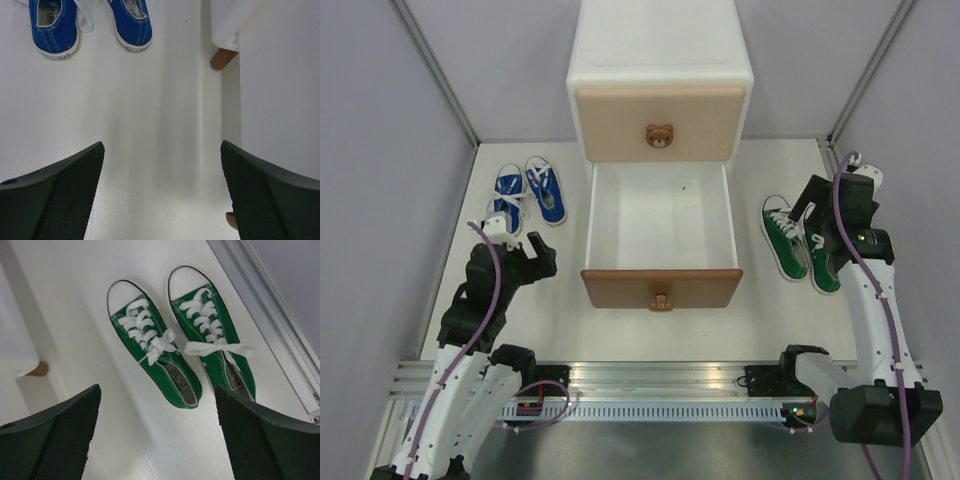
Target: Place and organize the shoes in the shoe cabinet
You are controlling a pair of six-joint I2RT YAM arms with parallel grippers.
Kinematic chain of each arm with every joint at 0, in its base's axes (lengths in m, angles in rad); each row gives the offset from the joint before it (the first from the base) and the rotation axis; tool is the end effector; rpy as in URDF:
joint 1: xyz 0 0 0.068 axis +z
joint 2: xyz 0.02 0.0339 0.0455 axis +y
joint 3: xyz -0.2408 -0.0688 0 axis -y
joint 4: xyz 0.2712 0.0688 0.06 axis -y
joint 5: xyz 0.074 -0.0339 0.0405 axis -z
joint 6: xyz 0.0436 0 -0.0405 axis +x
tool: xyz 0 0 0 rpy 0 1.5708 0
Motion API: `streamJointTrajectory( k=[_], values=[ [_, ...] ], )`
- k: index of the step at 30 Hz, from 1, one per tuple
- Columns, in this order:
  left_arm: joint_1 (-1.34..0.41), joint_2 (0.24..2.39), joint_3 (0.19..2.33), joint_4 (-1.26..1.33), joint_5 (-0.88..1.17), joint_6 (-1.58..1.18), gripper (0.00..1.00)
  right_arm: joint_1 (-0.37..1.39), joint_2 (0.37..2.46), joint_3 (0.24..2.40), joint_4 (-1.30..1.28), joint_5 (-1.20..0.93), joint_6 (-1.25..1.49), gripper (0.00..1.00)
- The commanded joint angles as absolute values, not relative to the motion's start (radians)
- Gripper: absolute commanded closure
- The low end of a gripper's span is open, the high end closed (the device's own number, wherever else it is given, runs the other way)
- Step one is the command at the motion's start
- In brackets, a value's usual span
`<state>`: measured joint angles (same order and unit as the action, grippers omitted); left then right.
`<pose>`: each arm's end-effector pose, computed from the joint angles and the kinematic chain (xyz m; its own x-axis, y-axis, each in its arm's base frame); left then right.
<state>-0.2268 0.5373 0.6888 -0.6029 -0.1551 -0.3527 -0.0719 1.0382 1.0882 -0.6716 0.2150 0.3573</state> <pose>0.1745 -0.0334 0.2859 -0.4288 -0.2513 -0.8677 -0.0655 0.9667 -0.2476 0.2590 -0.0280 0.3265 -0.4591 0.3756 -0.8051 0.4310 0.8866 0.1679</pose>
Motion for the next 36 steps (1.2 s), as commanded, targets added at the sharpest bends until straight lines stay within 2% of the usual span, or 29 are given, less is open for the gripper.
streamJointTrajectory(
  k=[1, 8, 12, 16, 25, 29, 36],
  values=[
    [-0.229, 0.523, 0.689, -0.571, -0.152, -0.321, 0.0, -0.121, 1.031, 1.048, -0.649, 0.228, 0.342, 0.02],
    [-0.23, 0.511, 0.689, -0.569, -0.135, -0.322, 0.0, -0.282, 1.127, 0.953, -0.627, 0.248, 0.495, 0.03],
    [-0.229, 0.514, 0.692, -0.568, -0.124, -0.321, 0.0, -0.4, 1.155, 0.913, -0.6, 0.279, 0.552, 0.07],
    [-0.23, 0.503, 0.69, -0.569, -0.118, -0.321, 0.0, -0.419, 1.201, 0.887, -0.581, 0.325, 0.595, 0.1],
    [-0.244, 0.506, 0.693, -0.569, -0.11, -0.321, 0.0, -0.423, 1.243, 0.856, -0.548, 0.331, 0.601, 0.18],
    [-0.244, 0.511, 0.693, -0.568, -0.11, -0.319, 0.0, -0.41, 1.142, 0.821, -0.5, 0.215, 0.539, 0.21],
    [-0.244, 0.532, 0.693, -0.569, -0.113, -0.318, 0.0, -0.258, 1.08, 0.824, -0.517, 0.135, 0.459, 0.23]
  ],
)
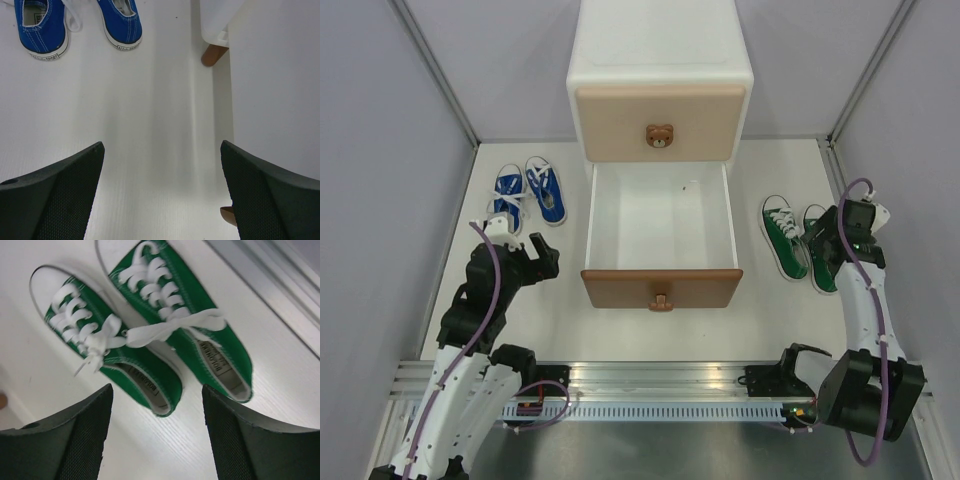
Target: Place and organize the shoes in the shoe cabinet
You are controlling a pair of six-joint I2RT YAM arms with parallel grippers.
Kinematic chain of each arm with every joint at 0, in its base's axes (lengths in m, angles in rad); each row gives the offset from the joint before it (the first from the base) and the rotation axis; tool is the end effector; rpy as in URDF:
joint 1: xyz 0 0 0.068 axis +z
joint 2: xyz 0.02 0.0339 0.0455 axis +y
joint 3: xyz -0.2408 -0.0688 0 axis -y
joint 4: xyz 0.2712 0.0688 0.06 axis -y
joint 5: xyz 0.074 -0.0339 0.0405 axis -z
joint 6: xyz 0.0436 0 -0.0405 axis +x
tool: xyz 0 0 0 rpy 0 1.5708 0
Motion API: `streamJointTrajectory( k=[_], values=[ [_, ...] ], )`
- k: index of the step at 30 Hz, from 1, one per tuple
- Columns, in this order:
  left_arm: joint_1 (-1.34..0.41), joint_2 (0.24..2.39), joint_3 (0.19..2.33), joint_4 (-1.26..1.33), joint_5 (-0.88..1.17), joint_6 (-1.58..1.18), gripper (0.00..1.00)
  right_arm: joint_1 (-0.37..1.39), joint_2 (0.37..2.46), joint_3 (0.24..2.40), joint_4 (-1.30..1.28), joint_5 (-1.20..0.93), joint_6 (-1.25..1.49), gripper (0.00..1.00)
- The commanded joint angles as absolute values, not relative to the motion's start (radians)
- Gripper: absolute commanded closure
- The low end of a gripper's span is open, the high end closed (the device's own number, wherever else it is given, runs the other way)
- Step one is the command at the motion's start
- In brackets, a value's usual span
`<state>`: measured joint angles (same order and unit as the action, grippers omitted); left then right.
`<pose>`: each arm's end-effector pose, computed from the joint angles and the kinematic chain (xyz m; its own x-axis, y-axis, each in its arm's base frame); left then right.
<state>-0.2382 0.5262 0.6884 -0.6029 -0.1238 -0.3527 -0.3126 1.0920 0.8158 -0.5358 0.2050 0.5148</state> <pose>0.1721 -0.0362 0.2874 -0.4324 -0.2478 -0.8670 -0.0253 0.9645 -0.2630 0.2510 -0.0904 0.2263 -0.3871 0.6317 -0.6716 0.7180 0.6635 0.2102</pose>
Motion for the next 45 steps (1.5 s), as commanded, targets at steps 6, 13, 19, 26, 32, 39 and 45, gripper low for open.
streamJointTrajectory(
  k=[6, 13, 19, 26, 32, 39, 45],
  values=[
    [-0.244, 0.535, 0.69, -0.569, -0.12, -0.316, 0.0, -0.147, 1.143, 0.831, -0.526, 0.138, 0.448, 0.29],
    [-0.244, 0.531, 0.69, -0.568, -0.124, -0.318, 0.0, -0.149, 1.222, 0.811, -0.483, 0.198, 0.428, 0.42],
    [-0.244, 0.535, 0.69, -0.568, -0.123, -0.316, 0.0, -0.149, 1.275, 0.807, -0.453, 0.238, 0.414, 0.46],
    [-0.244, 0.537, 0.689, -0.568, -0.121, -0.318, 0.0, -0.155, 1.321, 0.802, -0.422, 0.279, 0.414, 0.55],
    [-0.244, 0.54, 0.69, -0.568, -0.118, -0.316, 0.0, -0.169, 1.357, 0.793, -0.399, 0.259, 0.416, 0.57],
    [-0.244, 0.54, 0.689, -0.568, -0.118, -0.316, 0.0, -0.172, 1.448, 0.767, -0.339, 0.23, 0.422, 0.57],
    [-0.244, 0.543, 0.69, -0.568, -0.118, -0.318, 0.0, -0.169, 1.491, 0.758, -0.301, 0.169, 0.413, 0.58]
  ],
)
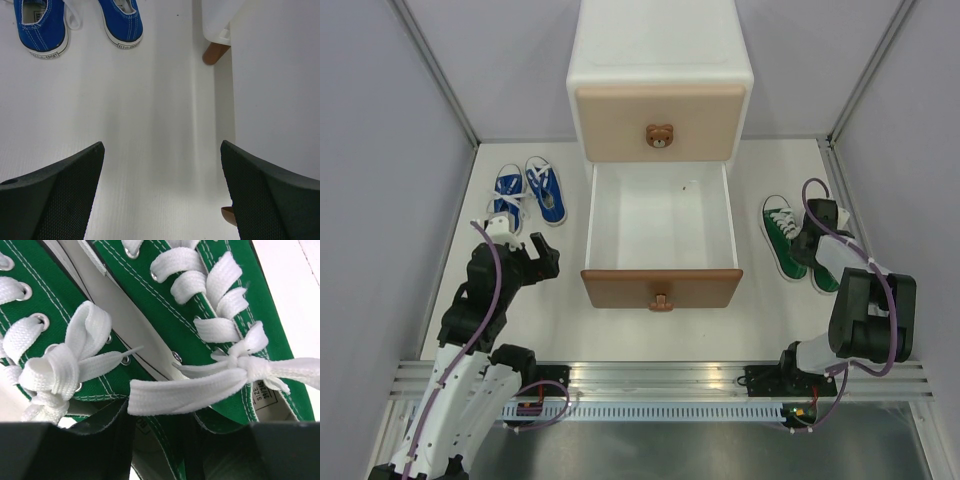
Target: Place and organize the shoes in the shoe cabinet
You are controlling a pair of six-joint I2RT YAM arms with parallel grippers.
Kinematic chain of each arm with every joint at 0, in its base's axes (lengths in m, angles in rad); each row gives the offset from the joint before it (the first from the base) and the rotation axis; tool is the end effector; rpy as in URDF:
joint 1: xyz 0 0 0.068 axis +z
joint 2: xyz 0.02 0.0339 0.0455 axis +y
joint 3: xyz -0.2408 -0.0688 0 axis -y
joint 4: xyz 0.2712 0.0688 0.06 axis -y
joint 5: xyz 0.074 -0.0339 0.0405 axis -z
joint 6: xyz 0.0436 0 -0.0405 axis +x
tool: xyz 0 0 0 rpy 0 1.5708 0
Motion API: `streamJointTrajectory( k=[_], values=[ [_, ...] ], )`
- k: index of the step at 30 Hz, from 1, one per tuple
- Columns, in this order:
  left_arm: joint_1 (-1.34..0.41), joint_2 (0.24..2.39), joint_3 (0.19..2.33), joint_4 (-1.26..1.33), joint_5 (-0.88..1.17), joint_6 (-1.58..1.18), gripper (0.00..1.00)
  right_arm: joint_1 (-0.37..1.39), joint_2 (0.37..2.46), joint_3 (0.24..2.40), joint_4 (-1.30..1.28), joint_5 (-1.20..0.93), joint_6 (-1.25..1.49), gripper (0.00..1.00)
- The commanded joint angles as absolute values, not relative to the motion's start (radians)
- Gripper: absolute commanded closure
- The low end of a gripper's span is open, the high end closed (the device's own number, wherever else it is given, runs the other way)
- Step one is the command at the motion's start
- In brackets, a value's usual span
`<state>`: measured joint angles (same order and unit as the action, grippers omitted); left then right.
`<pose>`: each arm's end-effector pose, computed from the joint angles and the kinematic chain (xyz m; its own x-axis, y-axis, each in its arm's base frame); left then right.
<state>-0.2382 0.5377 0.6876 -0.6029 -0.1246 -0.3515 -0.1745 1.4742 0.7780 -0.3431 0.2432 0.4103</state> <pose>0.1741 -0.0367 0.2853 -0.4425 -0.2441 -0.8629 -0.0286 0.9656 -0.2585 0.2959 -0.0628 0.1250 -0.6633 0.5101 -0.5476 0.6034 0.7974 0.0118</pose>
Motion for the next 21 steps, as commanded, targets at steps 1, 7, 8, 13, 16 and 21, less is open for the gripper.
streamJointTrajectory(
  k=[1, 7, 8, 13, 16, 21],
  values=[
    [-0.244, 0.545, 0.69, -0.569, -0.118, -0.316, 0.0, -0.167, 1.488, 0.758, -0.298, 0.161, 0.41, 0.58],
    [-0.244, 0.545, 0.689, -0.569, -0.117, -0.316, 0.0, -0.126, 1.419, 0.762, -0.328, 0.135, 0.4, 0.96],
    [-0.244, 0.545, 0.689, -0.569, -0.117, -0.316, 0.0, -0.121, 1.407, 0.765, -0.336, 0.133, 0.403, 0.99],
    [-0.244, 0.543, 0.689, -0.569, -0.118, -0.318, 0.0, -0.107, 1.286, 0.778, -0.393, 0.133, 0.408, 0.99],
    [-0.244, 0.543, 0.687, -0.568, -0.121, -0.318, 0.0, -0.107, 1.215, 0.814, -0.445, 0.135, 0.408, 0.99],
    [-0.242, 0.543, 0.689, -0.569, -0.124, -0.316, 0.0, -0.106, 1.102, 0.931, -0.553, 0.147, 0.411, 0.99]
  ],
)
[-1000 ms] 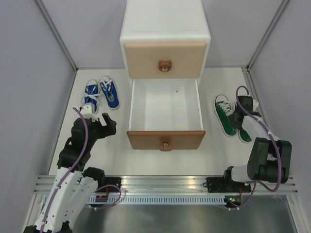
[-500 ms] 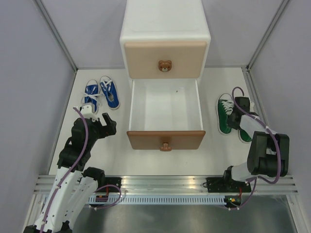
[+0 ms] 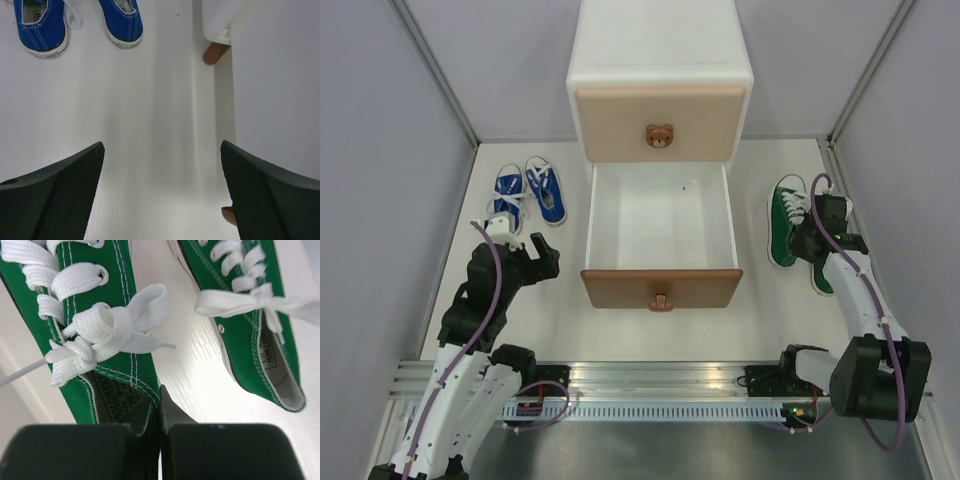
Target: Place and organize the shoes in the shoe cabinet
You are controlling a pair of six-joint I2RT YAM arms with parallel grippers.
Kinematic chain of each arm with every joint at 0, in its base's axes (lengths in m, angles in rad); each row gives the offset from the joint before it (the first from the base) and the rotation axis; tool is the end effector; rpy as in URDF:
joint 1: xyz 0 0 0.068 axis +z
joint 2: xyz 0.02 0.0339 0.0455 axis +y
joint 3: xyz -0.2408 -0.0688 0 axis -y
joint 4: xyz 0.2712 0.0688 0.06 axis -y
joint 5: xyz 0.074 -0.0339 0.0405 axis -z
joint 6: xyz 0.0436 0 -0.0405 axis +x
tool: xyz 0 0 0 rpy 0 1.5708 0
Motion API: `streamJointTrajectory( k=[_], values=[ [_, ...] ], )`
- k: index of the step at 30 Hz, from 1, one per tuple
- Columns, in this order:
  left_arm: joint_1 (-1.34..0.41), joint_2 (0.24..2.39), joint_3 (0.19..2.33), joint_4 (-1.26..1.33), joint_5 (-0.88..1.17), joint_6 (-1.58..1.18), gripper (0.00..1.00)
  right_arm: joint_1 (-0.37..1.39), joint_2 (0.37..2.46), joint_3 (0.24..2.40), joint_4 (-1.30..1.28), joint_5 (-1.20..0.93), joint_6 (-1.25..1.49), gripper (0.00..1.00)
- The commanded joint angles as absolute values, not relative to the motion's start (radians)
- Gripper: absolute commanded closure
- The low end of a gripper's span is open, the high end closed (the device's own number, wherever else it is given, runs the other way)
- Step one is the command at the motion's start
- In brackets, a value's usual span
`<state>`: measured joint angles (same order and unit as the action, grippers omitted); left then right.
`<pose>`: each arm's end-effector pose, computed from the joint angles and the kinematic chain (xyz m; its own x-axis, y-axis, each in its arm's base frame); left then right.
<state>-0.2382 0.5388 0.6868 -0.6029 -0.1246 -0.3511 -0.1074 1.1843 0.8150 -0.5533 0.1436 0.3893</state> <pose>0.1743 -0.0367 0.2849 -0.4441 -0.2433 -0.8623 -0.0289 0.9658 -0.2577 0.2723 -0.0356 0.2012 -0.6604 0.4490 -0.6019 0.4784 0.8694 0.1236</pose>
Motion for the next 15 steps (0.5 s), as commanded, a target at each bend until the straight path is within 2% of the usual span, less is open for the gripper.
streamJointTrajectory(
  k=[1, 7, 15],
  values=[
    [-0.242, 0.543, 0.689, -0.569, -0.124, -0.318, 0.0, -0.106, 1.085, 0.969, -0.567, 0.144, 0.413, 0.99],
    [-0.244, 0.541, 0.689, -0.569, -0.127, -0.316, 0.0, -0.103, 0.967, 1.135, -0.663, 0.109, 0.396, 0.99],
    [-0.244, 0.542, 0.689, -0.569, -0.13, -0.316, 0.0, -0.095, 0.89, 1.285, -0.713, -0.133, 0.379, 0.99]
  ],
)
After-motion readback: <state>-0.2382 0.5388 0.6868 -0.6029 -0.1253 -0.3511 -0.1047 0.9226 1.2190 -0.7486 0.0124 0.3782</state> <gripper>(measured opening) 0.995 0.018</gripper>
